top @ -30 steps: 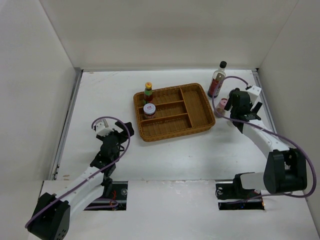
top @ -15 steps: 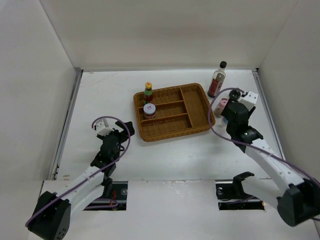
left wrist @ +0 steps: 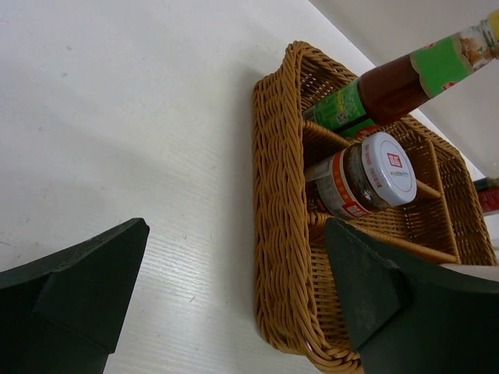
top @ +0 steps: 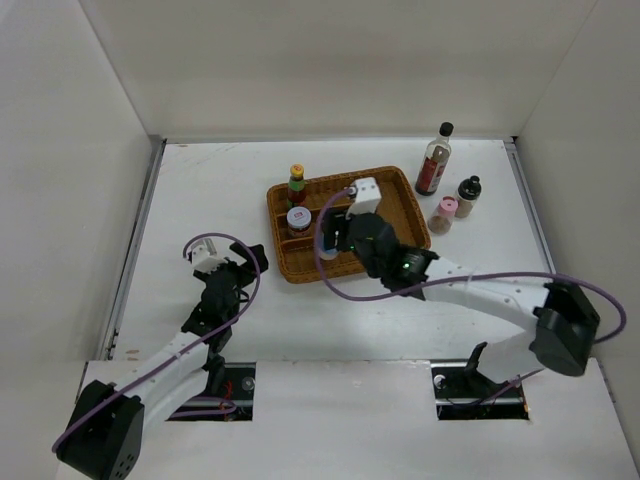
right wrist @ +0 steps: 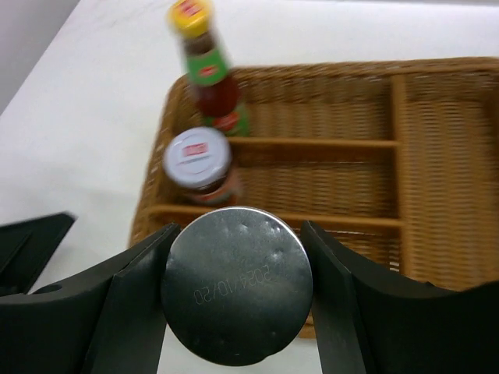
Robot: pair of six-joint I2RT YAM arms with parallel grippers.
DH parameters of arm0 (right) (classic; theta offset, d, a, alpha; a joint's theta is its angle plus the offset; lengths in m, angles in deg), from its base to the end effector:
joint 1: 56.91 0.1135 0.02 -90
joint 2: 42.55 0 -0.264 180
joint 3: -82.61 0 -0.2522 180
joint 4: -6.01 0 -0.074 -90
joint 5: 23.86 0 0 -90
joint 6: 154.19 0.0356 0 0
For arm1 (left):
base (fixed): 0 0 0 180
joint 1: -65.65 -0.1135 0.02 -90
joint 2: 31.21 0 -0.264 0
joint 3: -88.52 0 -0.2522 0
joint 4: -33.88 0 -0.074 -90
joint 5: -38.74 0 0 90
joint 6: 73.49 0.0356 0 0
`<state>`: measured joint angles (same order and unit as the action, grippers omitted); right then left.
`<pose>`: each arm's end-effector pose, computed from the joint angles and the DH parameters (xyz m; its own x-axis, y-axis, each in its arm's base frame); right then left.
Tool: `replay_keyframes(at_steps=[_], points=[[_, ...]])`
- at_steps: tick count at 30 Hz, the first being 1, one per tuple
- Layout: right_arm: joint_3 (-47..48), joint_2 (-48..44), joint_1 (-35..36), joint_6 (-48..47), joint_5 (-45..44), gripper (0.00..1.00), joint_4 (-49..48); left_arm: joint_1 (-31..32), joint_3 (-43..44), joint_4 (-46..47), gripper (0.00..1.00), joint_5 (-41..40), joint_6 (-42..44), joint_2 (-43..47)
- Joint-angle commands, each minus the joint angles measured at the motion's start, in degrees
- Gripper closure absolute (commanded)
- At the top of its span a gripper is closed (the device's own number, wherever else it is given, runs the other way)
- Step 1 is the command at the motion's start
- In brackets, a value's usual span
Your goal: Organize the condiment bottles
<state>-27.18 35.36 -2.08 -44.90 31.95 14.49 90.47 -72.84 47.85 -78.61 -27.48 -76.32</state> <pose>0.1972 0.2451 0.3090 -0.2722 0.0881 -0.9582 -0.2918 0.9414 0.1695 0.1544 -0.0534 0.1653 -0.1175 -0.6253 -0.7715 -0.1611 0.7786 -0.6065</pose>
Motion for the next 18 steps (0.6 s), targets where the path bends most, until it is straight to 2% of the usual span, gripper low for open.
replay_keyframes(at_steps=[1,12,16,18], points=[[7.09,4.16,1.90,-1.36,3.78,0.40,-10.36,-0.34,-0.40,2.69,0.00,0.55,-0.75,1.24],[13.08,17.88,6.30,-3.20,4.40,0.38,-10.80,-0.69,-0.31,3.21,0.00,1.51,-1.36,-0.43],[13.78,21.31,6.82,-3.99,3.61,0.35,-10.28,-0.96,-0.40,3.21,0.00,1.69,-1.54,-0.34],[14.04,22.46,7.09,-4.43,3.43,0.30,-10.10,-0.96,-0.40,3.21,0.00,1.69,-1.54,-0.34]])
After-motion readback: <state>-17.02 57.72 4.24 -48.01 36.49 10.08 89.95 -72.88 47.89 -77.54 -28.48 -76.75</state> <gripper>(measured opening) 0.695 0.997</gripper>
